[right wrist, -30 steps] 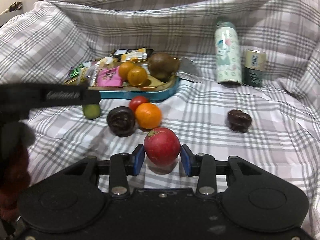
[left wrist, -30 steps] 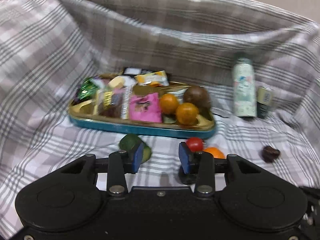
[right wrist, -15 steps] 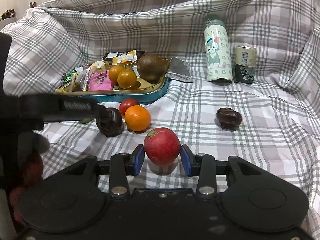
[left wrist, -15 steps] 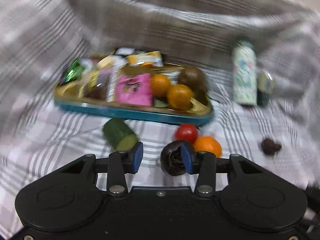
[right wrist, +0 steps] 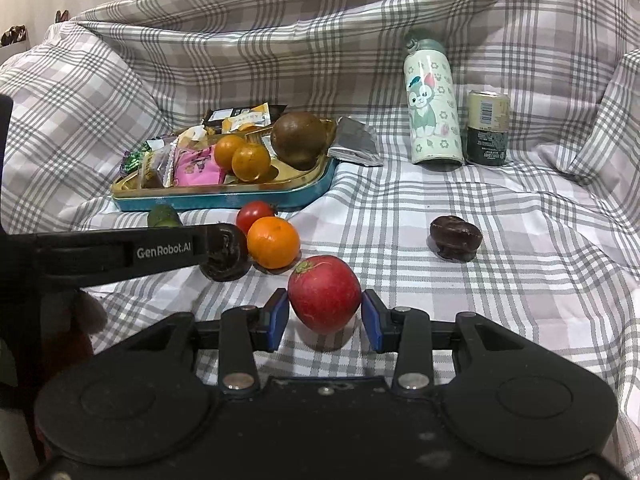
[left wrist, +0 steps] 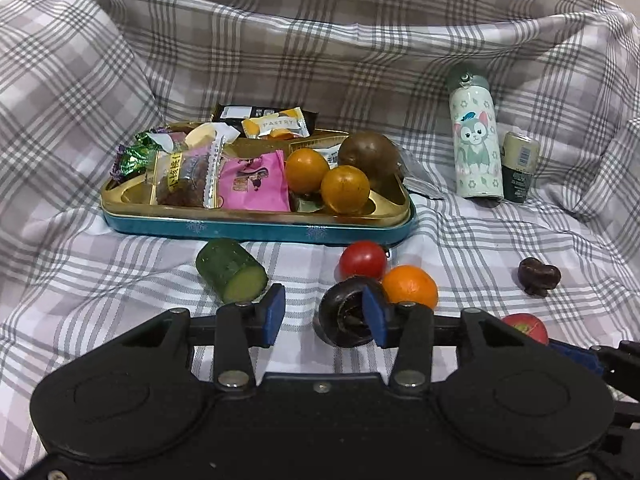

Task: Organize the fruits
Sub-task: 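Grasp the dark brown fruit with the left tool while the right tool grasps the red apple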

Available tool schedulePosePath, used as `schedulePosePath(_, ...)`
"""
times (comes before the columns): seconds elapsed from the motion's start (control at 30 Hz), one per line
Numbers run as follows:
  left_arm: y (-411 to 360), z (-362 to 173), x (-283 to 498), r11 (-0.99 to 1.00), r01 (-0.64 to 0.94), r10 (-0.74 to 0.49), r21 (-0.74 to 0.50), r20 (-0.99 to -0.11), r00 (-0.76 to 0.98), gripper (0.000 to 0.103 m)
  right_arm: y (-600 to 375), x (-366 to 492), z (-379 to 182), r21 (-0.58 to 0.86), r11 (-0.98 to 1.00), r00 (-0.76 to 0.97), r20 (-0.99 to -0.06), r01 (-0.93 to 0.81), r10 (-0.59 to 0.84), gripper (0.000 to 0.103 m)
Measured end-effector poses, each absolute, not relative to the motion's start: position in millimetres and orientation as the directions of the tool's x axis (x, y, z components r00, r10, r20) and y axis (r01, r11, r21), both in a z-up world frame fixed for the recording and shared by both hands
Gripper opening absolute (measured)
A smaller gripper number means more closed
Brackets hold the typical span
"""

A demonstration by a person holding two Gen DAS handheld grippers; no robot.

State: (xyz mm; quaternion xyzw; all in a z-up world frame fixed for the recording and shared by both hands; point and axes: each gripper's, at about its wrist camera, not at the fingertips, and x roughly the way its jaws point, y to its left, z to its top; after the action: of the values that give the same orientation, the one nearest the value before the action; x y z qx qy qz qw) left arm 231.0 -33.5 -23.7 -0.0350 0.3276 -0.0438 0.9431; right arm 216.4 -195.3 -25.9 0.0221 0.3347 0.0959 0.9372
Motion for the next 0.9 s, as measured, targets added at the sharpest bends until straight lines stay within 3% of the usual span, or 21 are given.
schedulePosePath(0.23, -34.5, -14.8, 218.2, 0.998, 0.061, -0.067, -0.03, -0.563, 0.824, 0.053, -196.5, 214.7, -23.8, 0.097, 0.982, 0.772, -0.607, -0.163, 0.188, 0.041)
schedulePosePath(0.63, -47.4, -27.7, 236.4, 0.993, 0.118, -0.084, 0.007, -0.656, 0.75, 0.053, -200.5, 215.5, -22.9, 0.12, 0.981, 0.771, -0.608, -0.15, 0.193, 0.041)
schedulePosePath(0.9, -60.9, -33.3, 250.4, 0.985, 0.163, -0.088, 0.051, -0.666, 0.741, 0.055, -202.1, 218.0, -23.9, 0.126, 0.981, 0.767, -0.613, -0.146, 0.193, 0.041)
